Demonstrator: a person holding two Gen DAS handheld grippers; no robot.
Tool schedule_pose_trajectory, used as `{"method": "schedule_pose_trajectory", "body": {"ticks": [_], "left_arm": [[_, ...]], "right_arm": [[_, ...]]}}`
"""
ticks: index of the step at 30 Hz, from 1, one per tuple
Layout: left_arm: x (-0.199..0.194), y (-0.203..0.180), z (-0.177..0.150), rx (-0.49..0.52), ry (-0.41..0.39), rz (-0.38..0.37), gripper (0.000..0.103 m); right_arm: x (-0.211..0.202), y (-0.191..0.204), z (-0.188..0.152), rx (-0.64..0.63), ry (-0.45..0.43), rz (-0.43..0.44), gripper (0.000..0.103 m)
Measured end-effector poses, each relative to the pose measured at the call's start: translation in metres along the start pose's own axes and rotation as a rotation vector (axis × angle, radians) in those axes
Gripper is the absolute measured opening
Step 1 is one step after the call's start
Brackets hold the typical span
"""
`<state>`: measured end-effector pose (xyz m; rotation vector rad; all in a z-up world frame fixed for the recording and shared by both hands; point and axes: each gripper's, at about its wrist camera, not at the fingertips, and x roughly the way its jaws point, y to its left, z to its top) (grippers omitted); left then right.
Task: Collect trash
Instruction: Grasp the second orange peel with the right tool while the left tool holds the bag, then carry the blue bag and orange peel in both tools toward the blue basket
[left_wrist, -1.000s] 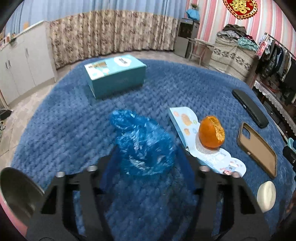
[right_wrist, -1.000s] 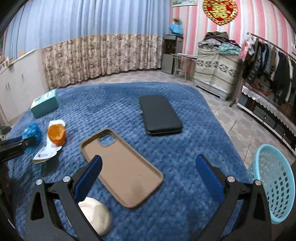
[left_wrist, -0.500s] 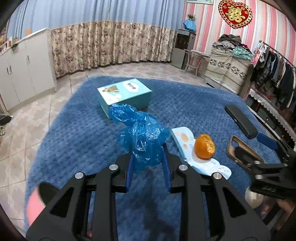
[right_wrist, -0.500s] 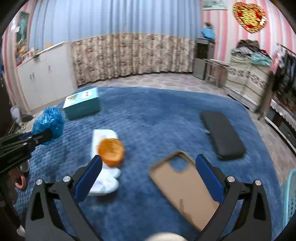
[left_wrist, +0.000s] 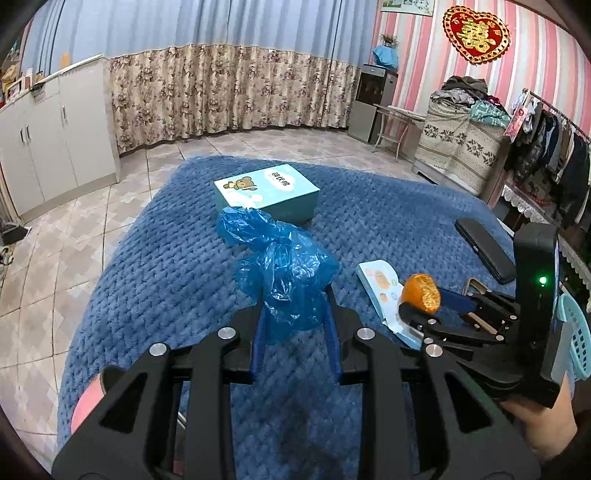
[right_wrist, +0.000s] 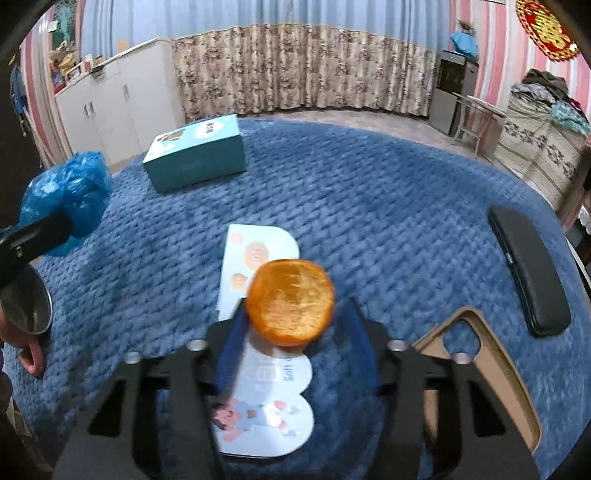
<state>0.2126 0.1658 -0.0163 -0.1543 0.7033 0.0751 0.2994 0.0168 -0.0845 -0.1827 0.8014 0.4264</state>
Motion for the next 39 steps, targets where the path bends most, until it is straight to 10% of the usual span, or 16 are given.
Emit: {"method": "schedule_pose_trajectory", "body": {"ticks": [20,39], "left_arm": [[-0.004,-0.096,0.013,0.104,-0.045,-0.116,0.026],[-0.014,-0.271,-0.006,0.291,-0.086,-0.313,0.026]], "right_arm": [[-0.174,-0.146,-0.051,0.254,-0.243,-0.283,0.039],[-0.239,-0.29,-0.138,0.495,-0.248,-0.533,0.039]]}}
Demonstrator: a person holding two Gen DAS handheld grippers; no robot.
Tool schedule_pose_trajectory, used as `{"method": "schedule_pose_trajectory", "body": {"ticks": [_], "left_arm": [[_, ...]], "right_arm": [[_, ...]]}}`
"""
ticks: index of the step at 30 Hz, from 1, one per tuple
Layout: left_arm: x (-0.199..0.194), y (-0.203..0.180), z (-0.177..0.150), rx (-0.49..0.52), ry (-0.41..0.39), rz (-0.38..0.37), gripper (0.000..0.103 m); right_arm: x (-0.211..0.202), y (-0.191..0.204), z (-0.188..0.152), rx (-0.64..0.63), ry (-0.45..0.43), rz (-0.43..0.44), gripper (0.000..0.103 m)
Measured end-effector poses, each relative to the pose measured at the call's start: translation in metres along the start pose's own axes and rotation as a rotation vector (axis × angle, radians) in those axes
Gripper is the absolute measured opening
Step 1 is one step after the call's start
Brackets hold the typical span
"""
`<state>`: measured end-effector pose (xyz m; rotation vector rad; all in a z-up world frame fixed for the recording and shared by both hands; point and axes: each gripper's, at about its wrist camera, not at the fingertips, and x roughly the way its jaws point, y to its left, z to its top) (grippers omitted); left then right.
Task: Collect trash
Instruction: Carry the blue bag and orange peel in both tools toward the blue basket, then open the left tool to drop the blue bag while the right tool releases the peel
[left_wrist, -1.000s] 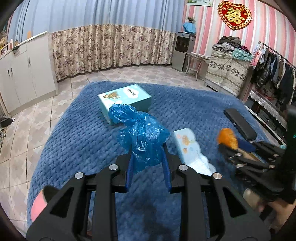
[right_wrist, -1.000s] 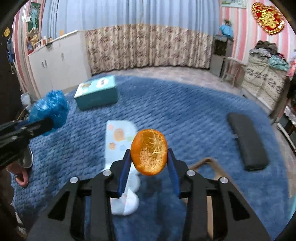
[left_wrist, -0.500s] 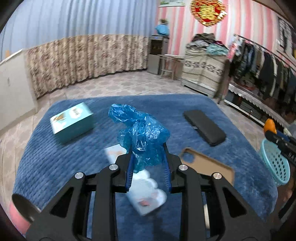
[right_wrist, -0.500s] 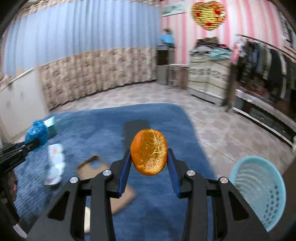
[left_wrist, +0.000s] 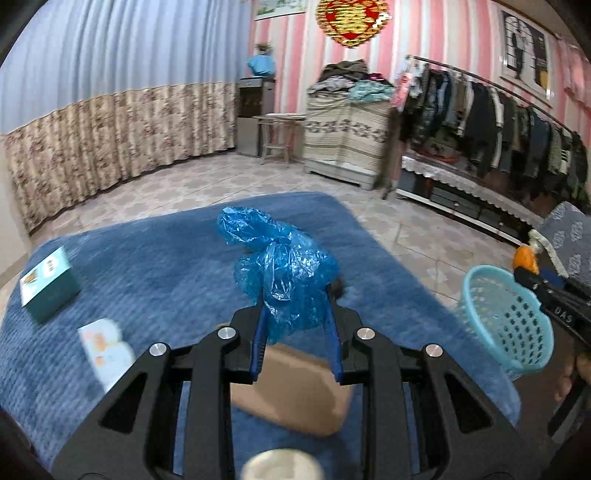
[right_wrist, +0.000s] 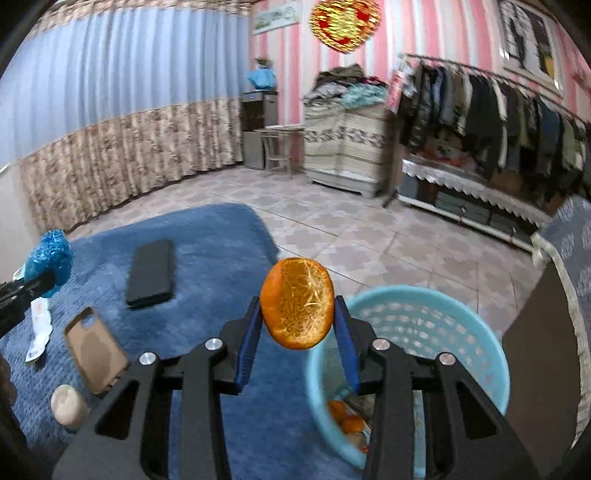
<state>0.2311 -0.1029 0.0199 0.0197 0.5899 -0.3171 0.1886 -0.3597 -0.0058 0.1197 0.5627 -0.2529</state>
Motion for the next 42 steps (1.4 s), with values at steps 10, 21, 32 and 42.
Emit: {"method": "schedule_pose_trajectory", "body": {"ticks": [10,21,32,42], "left_arm": [[0.025,-0.077,-0.003,0.065,0.013,-0.126,0.026],[0.064,-0.155,-0.007,0.139,0.051,-0.202,0.026],[0.1,-0.232,-0.019,0.245,0.094,-0.295,0.026],[0.125,-0.281,-0.032,0.337,0.138,-0.352,0.026]], "right_arm": [[0.004,-0.07,-0.013,0.159,-0.013,-0.074,0.039],[0.011,-0.109,-0.03,0.239,-0.019,-0.102,0.039],[0.012,-0.141,-0.038,0.325,-0.014,-0.181,0.039],[0.02,-0.154,-0.043,0.359,0.012,-0.197,0.039]]}}
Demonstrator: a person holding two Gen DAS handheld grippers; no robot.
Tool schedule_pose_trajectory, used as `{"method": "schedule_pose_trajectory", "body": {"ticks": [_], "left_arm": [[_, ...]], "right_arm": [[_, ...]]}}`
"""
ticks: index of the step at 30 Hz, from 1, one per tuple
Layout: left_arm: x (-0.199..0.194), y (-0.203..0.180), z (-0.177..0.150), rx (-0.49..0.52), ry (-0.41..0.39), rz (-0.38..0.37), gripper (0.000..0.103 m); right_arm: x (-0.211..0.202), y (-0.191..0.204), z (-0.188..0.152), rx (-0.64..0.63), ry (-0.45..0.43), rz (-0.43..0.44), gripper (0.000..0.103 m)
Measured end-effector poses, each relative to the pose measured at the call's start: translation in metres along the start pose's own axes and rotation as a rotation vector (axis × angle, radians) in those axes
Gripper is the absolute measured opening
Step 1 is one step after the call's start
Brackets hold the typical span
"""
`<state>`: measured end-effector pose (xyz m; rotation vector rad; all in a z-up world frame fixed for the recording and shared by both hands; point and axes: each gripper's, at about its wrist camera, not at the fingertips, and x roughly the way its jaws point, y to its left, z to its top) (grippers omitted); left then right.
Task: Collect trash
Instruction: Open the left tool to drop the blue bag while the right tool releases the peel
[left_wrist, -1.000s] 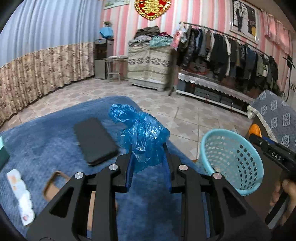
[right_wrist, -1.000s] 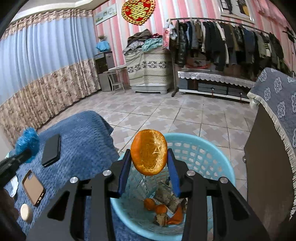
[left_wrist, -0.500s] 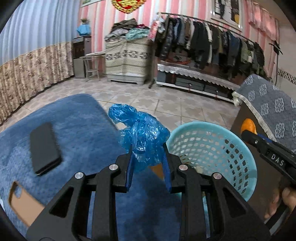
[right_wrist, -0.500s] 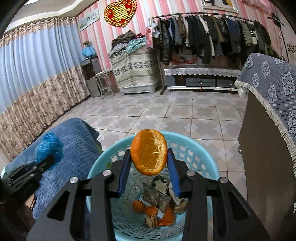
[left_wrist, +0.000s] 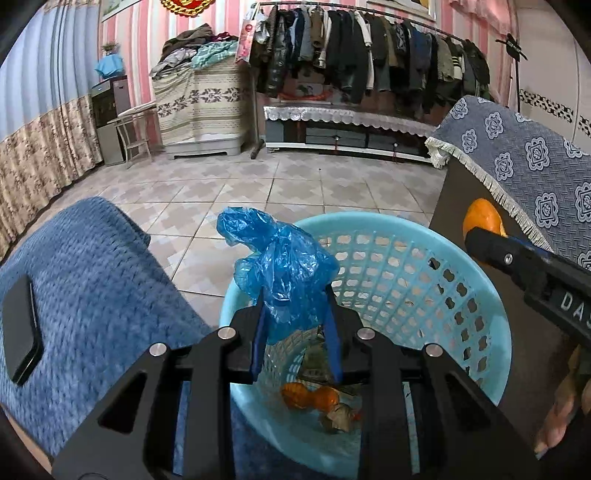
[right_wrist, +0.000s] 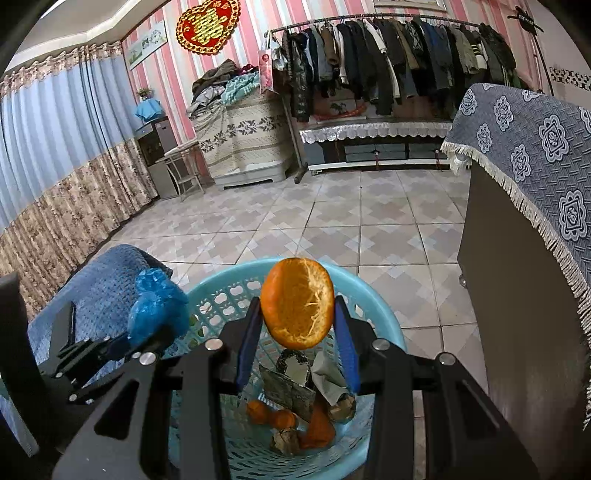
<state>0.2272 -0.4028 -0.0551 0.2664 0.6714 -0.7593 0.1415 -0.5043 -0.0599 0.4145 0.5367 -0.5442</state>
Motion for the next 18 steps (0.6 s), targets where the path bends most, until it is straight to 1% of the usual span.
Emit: {"method": "schedule_pose_trajectory", "body": {"ticks": [2,4,5,6,8,9,11,15,18], "left_arm": [[0.002,0.0,0.003,0.0,0.0,-0.006,0.037],[0.001,0.0,0.006,-0.002,-0.01,-0.008,0.053],[-0.001,0.0,0.007,-0.003,-0.02,-0.002,0.059],[-0.004,0.001,0.009,-0.002,-0.026,0.001,0.061],[-0.008,0.004,0.009,-0.003,-0.038,0.011,0.069],[-0.012,0.006,0.009,-0.007,-0.048,0.029,0.072],[-0.018,0.014,0.008,-0.021,-0.064,0.052,0.081],[-0.028,0.031,0.009,-0.042,-0.079,0.091,0.083],[-0.037,0.045,0.011,-0.064,-0.101,0.132,0.089]], "right_arm": [[0.002,-0.002,0.0,0.008,0.006,0.001,0.039],[0.002,-0.001,-0.002,0.009,0.009,0.001,0.039],[0.002,0.0,-0.001,0.009,0.011,0.0,0.039],[0.003,0.0,-0.002,0.009,0.014,0.0,0.039],[0.004,-0.001,-0.001,0.01,0.021,0.0,0.039],[0.006,0.0,-0.002,0.008,0.027,0.001,0.039],[0.008,0.002,-0.002,0.001,0.034,0.002,0.039],[0.012,0.008,-0.004,-0.014,0.048,0.008,0.039],[0.019,0.014,-0.005,-0.027,0.062,0.014,0.039]]}}
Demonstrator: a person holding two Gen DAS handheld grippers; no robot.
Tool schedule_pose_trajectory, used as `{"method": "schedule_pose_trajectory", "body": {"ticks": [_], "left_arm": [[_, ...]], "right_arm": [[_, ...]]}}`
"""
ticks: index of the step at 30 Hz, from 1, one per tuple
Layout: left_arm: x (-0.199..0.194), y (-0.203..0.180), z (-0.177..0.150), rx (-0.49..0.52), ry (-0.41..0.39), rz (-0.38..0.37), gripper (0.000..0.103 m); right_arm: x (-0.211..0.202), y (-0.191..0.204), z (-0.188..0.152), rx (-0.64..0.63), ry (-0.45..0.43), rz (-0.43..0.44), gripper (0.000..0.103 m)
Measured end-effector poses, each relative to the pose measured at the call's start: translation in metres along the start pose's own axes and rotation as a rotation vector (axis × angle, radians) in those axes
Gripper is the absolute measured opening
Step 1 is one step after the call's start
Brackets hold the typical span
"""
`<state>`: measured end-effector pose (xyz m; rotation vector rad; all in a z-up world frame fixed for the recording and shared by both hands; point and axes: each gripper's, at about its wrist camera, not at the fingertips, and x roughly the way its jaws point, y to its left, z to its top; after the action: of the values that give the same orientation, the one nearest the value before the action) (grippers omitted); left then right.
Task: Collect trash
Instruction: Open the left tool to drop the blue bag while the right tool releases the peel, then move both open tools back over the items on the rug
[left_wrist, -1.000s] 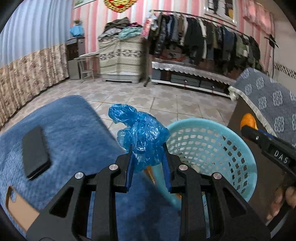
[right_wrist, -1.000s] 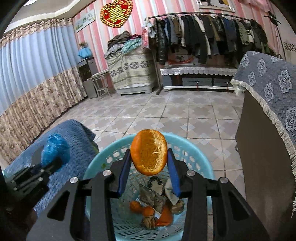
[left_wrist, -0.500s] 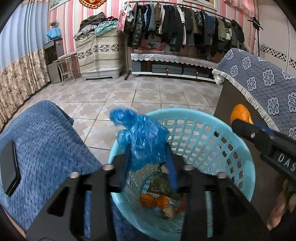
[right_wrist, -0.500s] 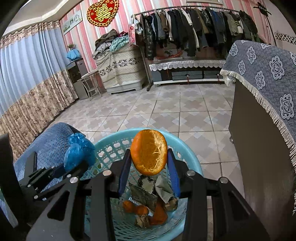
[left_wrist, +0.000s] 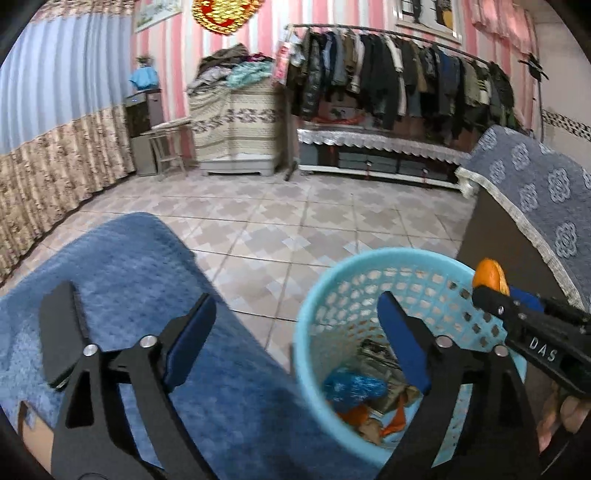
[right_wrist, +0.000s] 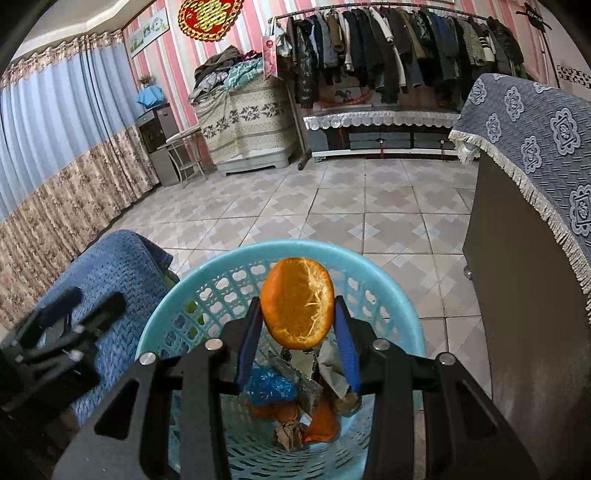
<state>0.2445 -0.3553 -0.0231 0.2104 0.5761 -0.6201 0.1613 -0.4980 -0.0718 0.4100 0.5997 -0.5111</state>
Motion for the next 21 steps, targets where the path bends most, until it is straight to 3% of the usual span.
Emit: {"method": "schedule_pose_trajectory", "body": {"ticks": [10,11,13,18,21], "left_arm": [[-0.015,0.037,0.001,-0.067,-0.035,0.085,0.097],[-0.016,0.038,0.0,-0.072,-0.039,0.092,0.097],[-0.018,0.042,0.001,-0.073,-0.044,0.098,0.097],[-0.024,0.049,-0.001,-0.073,-0.035,0.119,0.097],[-0.031,0.059,-0.004,-0.098,-0.039,0.122,0.097]], "right_arm": [[0.016,0.026,-0.007,-0.065,0.033,0.007,0.042],[0.016,0.028,-0.007,-0.075,0.03,-0.001,0.044],[0.013,0.031,-0.007,-0.083,0.016,-0.017,0.069],[0.011,0.029,-0.004,-0.078,-0.004,-0.051,0.084],[0.011,0.03,-0.004,-0.088,-0.008,-0.051,0.086]]}}
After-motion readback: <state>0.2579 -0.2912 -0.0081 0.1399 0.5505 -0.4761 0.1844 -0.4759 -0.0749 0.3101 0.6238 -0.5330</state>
